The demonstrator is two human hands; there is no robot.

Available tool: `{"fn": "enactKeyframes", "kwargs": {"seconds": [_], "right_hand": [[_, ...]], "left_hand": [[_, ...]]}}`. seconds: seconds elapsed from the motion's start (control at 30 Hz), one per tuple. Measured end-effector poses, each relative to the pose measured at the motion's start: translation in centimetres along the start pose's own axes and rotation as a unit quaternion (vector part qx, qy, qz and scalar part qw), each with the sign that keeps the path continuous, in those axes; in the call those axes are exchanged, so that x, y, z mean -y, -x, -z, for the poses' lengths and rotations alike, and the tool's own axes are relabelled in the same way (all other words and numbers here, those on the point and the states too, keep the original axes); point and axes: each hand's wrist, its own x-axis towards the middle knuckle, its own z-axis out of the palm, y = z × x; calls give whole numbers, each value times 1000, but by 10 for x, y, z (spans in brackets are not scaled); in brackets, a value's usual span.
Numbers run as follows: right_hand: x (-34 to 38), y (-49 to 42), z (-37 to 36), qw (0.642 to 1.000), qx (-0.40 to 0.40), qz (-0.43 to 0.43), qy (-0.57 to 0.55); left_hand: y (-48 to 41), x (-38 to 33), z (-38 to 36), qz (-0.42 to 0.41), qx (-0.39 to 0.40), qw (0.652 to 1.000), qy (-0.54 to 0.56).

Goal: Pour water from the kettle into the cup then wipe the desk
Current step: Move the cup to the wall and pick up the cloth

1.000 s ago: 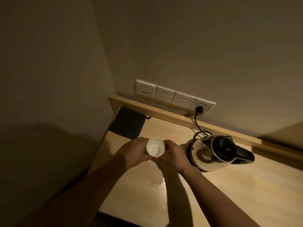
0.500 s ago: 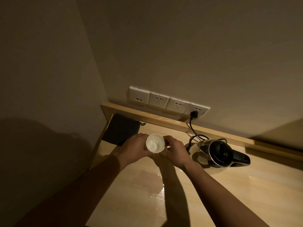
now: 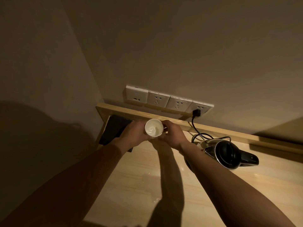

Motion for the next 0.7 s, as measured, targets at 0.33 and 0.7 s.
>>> {"fn": "enactKeyframes", "kwargs": {"seconds": [0.33,0.7], "right_hand": [[-7,-6,-5,1000,-4,-20,-18],[-64,144,-80,992,-68,-47,98]], "left_hand": [[-6,10,-8,-3,-11,999,37],[35,78,-4,-44,-62,985,-156]]}}
